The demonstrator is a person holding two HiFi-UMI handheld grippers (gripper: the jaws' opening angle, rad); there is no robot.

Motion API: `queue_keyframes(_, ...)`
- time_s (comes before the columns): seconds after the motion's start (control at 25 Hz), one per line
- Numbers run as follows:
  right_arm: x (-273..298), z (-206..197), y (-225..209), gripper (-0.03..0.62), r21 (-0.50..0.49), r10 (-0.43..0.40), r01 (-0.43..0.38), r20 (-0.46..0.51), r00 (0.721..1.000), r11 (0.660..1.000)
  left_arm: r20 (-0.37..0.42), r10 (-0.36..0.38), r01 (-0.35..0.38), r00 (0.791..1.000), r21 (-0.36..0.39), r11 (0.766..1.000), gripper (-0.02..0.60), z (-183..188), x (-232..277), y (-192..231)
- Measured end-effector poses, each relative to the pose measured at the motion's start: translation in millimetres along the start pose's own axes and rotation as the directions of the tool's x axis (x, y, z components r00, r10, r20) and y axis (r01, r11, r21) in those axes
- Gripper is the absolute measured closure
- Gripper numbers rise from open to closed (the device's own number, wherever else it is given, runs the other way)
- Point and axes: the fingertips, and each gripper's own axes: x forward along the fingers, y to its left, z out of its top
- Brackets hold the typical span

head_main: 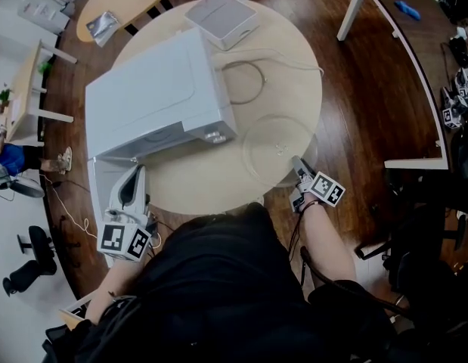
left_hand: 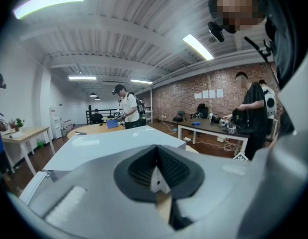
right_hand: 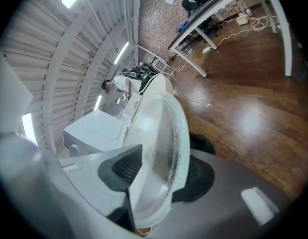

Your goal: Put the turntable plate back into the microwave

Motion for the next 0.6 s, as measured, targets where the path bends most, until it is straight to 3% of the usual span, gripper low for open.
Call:
queue_keyframes(0.12, -8.8, 2.6, 3.1, 0.461, -0.001, 0.016, -0.016, 0.022, 1.000, 1.000, 0.001, -0.018, 0.018, 1.000, 0.005, 1.000, 0.575, 1.0, 3.8, -3.9)
queue_keyframes(0.6, -30.2, 0.9, -4.8, 0.523, 0.124, 0.068, -0.082, 0.114, 0.991, 0.989, 0.028, -0.024, 0.025, 0.999, -0.018, 1.000, 0.575, -2.1, 3.2, -9.5)
